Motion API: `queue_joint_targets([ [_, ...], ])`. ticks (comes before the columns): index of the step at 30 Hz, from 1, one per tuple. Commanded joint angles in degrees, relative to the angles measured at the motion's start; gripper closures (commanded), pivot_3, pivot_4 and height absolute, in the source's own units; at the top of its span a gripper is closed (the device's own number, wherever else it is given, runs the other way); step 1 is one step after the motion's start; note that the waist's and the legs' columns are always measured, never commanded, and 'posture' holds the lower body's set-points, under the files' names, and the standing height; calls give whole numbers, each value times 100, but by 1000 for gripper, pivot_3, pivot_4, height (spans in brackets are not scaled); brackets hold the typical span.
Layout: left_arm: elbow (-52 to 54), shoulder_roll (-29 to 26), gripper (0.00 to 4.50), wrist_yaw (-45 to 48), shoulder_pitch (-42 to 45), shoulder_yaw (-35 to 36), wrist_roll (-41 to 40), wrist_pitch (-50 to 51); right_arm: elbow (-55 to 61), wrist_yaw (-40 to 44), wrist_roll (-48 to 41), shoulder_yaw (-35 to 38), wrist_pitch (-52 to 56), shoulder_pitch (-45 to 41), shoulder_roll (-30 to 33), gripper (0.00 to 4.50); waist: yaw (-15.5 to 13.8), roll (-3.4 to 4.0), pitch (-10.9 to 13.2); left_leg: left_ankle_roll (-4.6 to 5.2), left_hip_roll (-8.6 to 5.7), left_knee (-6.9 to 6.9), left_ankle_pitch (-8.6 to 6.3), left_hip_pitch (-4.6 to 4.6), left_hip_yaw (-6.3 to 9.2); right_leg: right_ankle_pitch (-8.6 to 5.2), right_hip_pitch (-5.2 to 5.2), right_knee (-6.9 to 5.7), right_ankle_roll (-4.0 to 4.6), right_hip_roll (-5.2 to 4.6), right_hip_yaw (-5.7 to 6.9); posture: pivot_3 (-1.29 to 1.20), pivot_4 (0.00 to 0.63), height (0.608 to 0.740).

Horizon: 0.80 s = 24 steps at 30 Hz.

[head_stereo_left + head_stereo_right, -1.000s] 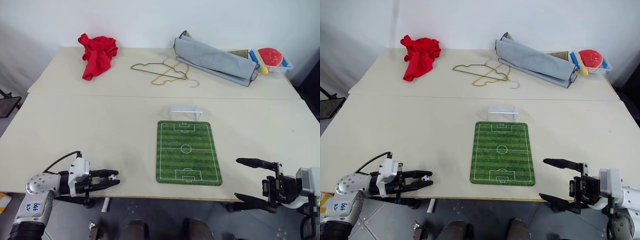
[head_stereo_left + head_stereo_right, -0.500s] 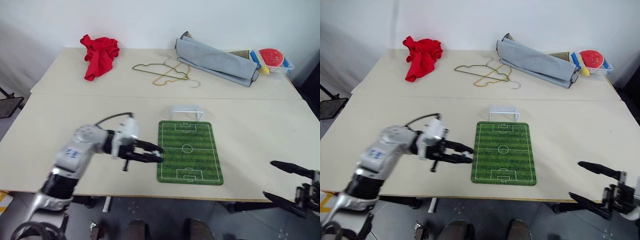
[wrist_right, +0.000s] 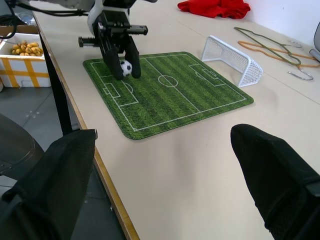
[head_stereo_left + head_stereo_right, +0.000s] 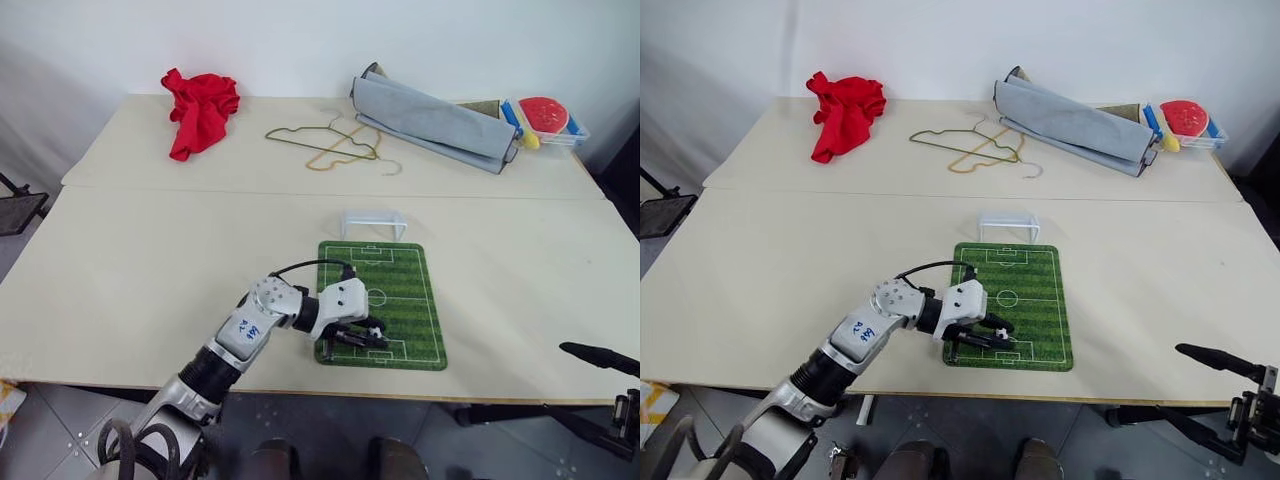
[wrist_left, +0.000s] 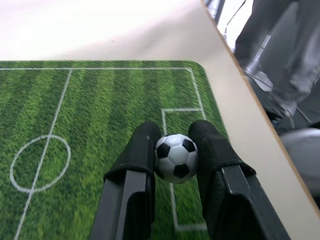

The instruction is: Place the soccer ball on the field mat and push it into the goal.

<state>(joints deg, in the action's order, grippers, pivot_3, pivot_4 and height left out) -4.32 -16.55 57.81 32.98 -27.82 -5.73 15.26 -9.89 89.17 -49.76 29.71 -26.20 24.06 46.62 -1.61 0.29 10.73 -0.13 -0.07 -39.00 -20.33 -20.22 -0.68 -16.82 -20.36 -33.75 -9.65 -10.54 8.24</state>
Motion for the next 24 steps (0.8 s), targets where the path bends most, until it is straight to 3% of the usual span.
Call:
queue_joint_targets([
  [1, 243, 92, 3641, 37, -143, -106, -5, -10, 160, 333, -66, 92, -37, 52, -126, 0, -3, 0, 0, 0, 0, 0, 0, 0, 1, 0, 0, 0, 0, 0, 0, 0, 150, 740],
  [24, 93, 369, 3641, -478, -281, -163, 393, -244, 1187, -20, 357, 103, 655, -25, -586, 0, -15, 5, -3, 1, -2, -4, -1, -1, 3, 1, 1, 0, 0, -2, -1, 0, 150, 740],
])
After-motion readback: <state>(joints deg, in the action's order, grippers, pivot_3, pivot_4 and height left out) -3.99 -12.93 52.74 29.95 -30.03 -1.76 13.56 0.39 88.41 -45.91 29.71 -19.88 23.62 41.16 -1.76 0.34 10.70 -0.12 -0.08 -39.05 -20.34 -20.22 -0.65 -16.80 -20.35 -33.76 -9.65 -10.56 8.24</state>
